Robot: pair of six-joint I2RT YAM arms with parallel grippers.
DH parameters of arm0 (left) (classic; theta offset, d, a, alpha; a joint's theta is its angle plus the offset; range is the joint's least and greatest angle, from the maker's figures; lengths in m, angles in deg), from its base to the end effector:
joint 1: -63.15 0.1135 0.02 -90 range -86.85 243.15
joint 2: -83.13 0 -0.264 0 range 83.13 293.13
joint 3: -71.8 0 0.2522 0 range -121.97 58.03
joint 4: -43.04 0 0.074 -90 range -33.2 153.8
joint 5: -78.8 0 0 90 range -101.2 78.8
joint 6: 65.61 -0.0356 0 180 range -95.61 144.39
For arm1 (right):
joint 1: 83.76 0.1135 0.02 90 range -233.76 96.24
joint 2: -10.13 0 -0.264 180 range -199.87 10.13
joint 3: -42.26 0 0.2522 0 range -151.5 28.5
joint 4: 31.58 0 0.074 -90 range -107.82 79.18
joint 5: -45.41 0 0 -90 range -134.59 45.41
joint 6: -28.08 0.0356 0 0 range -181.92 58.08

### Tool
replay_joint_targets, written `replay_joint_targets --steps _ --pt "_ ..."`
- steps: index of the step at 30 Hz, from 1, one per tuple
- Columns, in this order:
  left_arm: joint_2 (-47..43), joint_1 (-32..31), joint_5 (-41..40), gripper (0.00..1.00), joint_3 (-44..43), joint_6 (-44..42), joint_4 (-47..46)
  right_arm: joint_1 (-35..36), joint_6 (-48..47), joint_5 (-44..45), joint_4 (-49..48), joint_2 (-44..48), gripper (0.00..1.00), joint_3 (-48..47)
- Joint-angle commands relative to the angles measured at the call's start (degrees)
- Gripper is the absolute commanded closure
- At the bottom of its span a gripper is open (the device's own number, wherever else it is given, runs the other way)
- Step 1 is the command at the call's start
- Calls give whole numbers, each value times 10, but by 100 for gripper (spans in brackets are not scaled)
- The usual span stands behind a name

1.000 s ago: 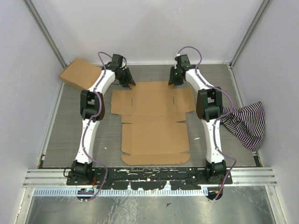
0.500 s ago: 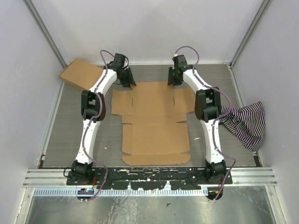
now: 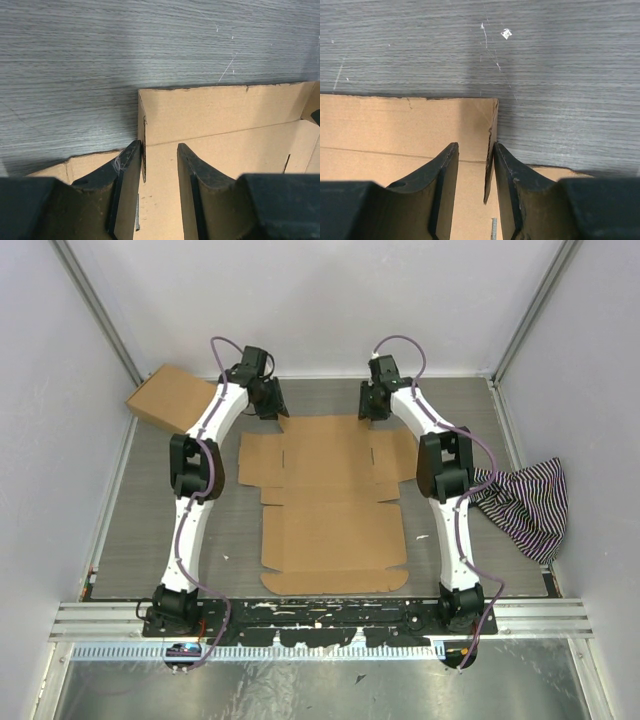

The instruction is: Fold the paper box

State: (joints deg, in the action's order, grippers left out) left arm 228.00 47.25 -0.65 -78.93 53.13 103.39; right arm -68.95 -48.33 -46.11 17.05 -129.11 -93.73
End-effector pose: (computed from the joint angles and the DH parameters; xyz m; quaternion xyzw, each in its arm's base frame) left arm 0.5273 -0.1570 0.2024 -0.0782 0.9455 -0.1963 0.2477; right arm 0.5212 0.1388 0.1854 -0.0144 0.9450 0.0923 0.3135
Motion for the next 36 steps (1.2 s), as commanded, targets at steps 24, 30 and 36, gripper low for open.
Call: replay_joint_targets --steps 24,30,36 --pt "32 -23 89 60 -27 64 -58 14 20 -51 -29 1 58 -38" --pt "58 -24 101 60 -29 77 -60 15 27 -69 -31 -28 56 -37" --pt "75 -24 95 60 -31 75 -44 15 34 -76 -29 -43 56 -32"
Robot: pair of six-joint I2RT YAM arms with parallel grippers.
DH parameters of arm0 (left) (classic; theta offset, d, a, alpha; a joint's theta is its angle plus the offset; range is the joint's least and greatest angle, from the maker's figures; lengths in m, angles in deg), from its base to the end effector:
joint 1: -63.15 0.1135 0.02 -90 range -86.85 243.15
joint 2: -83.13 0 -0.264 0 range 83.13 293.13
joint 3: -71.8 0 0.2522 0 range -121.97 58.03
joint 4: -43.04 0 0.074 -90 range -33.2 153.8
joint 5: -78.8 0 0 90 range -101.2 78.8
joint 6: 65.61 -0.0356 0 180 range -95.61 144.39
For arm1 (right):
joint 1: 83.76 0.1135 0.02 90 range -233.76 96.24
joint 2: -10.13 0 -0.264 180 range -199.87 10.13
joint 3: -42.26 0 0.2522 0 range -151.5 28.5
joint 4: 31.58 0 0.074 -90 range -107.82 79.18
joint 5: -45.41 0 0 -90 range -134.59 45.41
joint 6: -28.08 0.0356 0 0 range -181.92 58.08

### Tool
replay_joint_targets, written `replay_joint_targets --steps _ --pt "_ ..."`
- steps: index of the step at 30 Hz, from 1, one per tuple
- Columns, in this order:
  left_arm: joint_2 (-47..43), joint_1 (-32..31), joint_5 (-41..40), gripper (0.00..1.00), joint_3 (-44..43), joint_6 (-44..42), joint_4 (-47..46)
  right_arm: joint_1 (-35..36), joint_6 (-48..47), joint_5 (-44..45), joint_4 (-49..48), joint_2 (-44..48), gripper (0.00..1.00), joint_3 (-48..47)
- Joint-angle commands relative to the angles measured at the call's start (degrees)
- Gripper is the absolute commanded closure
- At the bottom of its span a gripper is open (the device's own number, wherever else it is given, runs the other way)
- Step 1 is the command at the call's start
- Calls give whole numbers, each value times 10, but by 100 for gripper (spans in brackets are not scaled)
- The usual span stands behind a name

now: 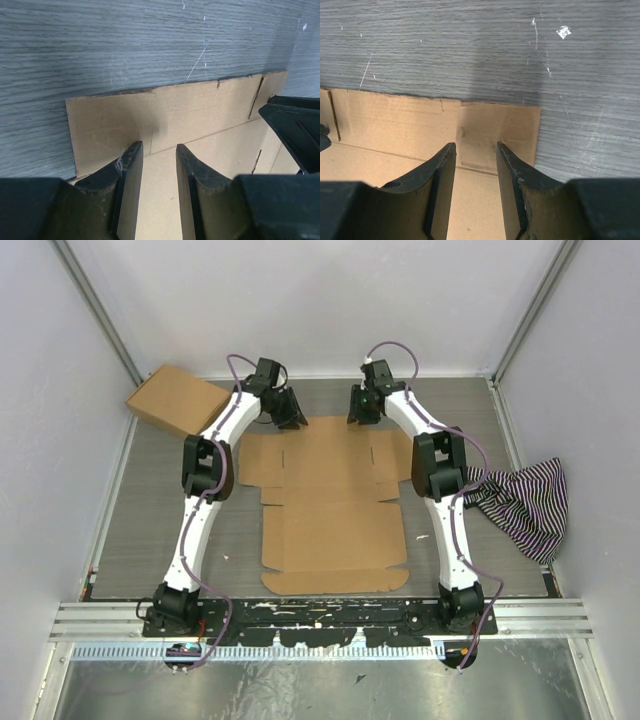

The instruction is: Fold the paper box

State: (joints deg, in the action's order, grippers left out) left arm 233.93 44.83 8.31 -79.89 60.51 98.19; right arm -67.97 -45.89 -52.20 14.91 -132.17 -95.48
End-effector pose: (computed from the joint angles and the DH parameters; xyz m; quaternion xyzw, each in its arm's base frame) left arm 0.5330 -0.1890 0.1589 -0.0938 0.9347 -0.2817 0.1952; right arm 0.5270 0.1539 0.1699 -0.0202 0.9408 0.1514 0.3028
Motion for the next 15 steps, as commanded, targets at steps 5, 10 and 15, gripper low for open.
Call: replay_joint_targets --steps 5,10,15 --pt "12 2 4 59 -19 -7 27 5 13 -12 -10 0 56 -5" --pt "-42 9 -3 56 12 -18 29 4 17 11 -18 51 55 12" --pt "-141 24 -22 51 68 -32 41 3 16 52 -12 127 46 29"
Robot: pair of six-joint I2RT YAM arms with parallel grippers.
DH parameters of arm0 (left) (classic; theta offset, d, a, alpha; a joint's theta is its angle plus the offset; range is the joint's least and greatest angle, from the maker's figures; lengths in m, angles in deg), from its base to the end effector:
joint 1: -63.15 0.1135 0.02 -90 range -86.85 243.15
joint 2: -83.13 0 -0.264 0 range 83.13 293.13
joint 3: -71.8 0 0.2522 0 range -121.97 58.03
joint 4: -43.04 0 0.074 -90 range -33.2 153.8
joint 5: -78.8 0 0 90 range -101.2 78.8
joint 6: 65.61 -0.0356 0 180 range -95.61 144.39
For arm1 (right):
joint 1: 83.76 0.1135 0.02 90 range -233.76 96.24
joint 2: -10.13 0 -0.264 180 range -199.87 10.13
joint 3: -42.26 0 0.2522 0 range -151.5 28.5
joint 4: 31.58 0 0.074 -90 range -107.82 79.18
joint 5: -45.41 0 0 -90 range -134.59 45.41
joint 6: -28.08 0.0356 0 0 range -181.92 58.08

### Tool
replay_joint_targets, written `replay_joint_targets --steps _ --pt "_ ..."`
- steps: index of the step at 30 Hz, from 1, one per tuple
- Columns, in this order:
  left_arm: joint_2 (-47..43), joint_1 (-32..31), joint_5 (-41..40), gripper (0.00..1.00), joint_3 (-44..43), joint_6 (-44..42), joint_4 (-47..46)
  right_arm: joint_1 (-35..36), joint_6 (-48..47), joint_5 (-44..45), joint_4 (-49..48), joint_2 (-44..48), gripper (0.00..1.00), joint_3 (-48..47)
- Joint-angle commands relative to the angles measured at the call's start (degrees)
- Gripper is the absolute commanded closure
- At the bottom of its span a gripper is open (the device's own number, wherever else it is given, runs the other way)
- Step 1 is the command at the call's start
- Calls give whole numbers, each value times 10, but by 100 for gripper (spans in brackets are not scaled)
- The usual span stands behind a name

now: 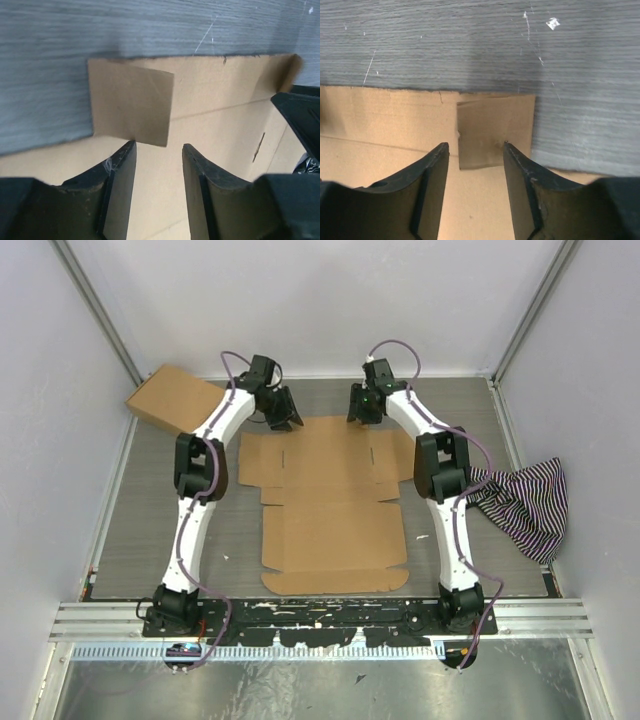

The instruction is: Fold the paper box

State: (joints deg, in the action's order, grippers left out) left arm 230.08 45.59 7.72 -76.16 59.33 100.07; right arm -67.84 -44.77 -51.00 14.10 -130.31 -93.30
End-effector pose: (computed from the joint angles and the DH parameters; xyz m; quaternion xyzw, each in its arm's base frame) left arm 0.5243 -0.1780 0.1726 -0.0951 0.9398 -0.2685 0.1890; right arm 0.5223 0.1531 0.1757 -0.0088 0.9400 0.1463 0.3080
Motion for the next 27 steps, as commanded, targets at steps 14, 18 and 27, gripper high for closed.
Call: replay_joint_targets --steps 14,18,27 --pt "-468 28 -32 40 531 -5 -81 -2 41 79 35 413 30 368" --pt "-532 28 -28 40 649 7 -119 -1 54 74 -7 498 33 508" --pt "-562 28 -19 39 751 8 -146 -8 69 48 -64 548 28 658"
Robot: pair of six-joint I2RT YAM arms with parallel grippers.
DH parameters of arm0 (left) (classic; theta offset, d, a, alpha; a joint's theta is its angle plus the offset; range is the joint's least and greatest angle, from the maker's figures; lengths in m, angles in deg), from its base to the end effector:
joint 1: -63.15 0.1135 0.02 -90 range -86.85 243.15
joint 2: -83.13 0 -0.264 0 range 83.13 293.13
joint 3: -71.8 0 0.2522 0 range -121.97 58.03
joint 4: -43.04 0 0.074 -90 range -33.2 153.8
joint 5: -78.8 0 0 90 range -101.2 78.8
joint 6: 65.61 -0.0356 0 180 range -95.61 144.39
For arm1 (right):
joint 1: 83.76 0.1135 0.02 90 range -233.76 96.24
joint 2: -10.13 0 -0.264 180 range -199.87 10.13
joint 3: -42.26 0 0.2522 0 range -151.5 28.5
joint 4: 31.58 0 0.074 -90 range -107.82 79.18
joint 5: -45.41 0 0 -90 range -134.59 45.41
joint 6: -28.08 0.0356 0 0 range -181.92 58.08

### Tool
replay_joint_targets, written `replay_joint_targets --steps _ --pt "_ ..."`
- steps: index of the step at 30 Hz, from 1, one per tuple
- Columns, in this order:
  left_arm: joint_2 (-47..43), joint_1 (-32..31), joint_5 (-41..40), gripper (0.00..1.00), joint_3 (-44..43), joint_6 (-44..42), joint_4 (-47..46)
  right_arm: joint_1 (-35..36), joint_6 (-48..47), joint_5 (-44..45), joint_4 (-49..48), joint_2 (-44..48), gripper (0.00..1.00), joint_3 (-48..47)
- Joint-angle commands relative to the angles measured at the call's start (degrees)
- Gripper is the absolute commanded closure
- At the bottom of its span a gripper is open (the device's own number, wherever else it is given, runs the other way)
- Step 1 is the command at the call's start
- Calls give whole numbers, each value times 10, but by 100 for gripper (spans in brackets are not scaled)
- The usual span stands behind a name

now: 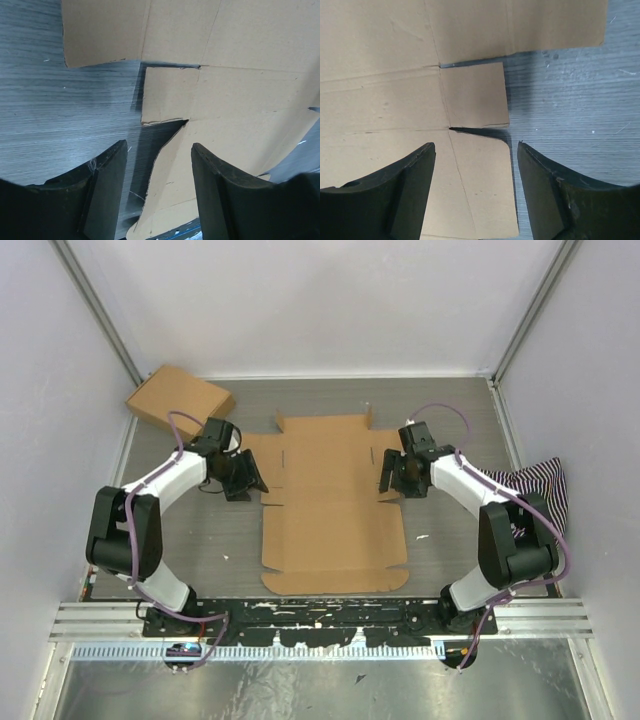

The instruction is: Fold the paper box

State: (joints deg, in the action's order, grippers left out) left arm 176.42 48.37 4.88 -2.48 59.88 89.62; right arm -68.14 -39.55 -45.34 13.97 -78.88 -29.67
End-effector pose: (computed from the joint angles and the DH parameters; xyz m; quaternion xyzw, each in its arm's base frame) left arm 0.3053 -0.0907 0.1964 -0.1449 0.9573 -0.2127 0.1314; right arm 0.2954 0.0831 0.2061 0.0557 0.9700 0.0830 0.2216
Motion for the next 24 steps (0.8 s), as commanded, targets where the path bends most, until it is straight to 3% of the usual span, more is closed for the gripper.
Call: replay_joint_targets --steps 1,24 --pt "-24 1 8 39 18 3 -44 -6 19 -12 -69 33 27 29" --pt "64 -1 21 39 17 8 -81 -38 24 -79 -124 -45 29 40"
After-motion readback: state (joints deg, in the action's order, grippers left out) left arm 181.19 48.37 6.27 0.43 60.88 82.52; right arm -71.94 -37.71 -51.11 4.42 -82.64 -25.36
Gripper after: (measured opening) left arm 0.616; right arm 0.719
